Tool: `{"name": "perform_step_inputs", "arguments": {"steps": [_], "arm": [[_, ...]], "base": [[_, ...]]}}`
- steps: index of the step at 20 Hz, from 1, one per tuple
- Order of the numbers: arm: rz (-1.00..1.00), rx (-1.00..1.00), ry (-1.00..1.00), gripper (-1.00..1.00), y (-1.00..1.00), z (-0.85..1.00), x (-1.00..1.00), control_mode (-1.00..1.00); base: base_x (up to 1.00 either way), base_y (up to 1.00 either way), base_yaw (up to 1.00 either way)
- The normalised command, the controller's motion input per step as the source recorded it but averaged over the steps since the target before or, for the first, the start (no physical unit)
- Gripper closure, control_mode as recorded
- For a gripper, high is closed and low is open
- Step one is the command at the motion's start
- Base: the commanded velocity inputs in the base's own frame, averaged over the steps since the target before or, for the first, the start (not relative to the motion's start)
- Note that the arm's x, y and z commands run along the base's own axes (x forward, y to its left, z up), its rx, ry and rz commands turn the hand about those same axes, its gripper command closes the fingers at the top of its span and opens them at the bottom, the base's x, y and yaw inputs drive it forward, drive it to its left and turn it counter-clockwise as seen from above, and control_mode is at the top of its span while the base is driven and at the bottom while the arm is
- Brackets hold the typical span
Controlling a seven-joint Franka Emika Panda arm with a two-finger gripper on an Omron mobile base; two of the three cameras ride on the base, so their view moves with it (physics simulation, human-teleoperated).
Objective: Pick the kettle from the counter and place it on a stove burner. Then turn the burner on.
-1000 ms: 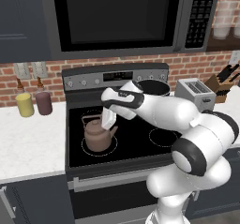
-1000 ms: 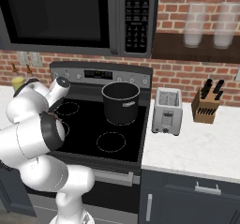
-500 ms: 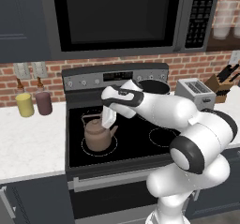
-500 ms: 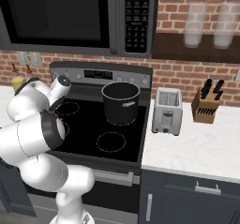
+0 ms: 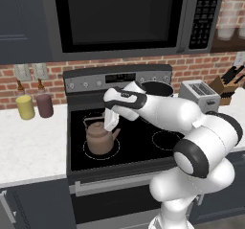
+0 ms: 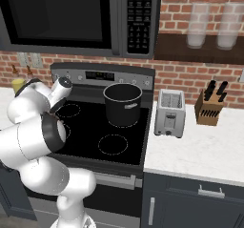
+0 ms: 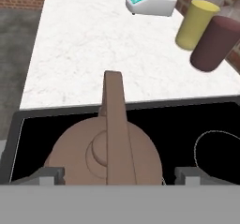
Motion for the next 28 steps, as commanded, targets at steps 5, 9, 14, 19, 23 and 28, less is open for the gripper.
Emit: {"name": "perform_step_inputs", "arguments": {"steps": [5, 9, 14, 19, 23, 28], "arm": [[0.0, -0.06, 0.0, -1.0, -0.04, 0.0, 0.0, -1.0], [0.0, -0.05, 0.0, -1.0, -0.13, 0.01, 0.0, -1.0], [0.0, -0.06, 0.0, -1.0, -0.03, 0.21, 0.0, -1.0], [0.0, -0.02, 0.0, -1.0, 0.0, 0.28, 0.0, -1.0], [0.0, -0.02, 0.0, -1.0, 0.0, 0.39, 0.0, -1.0], [0.0, -0.01, 0.0, -1.0, 0.0, 0.25, -0.08, -1.0]], "base": [[0.0, 0.0, 0.0], [0.0, 0.0, 0.0], [0.0, 0.0, 0.0], [0.0, 0.0, 0.0], [0.0, 0.0, 0.0], [0.0, 0.0, 0.0]]}}
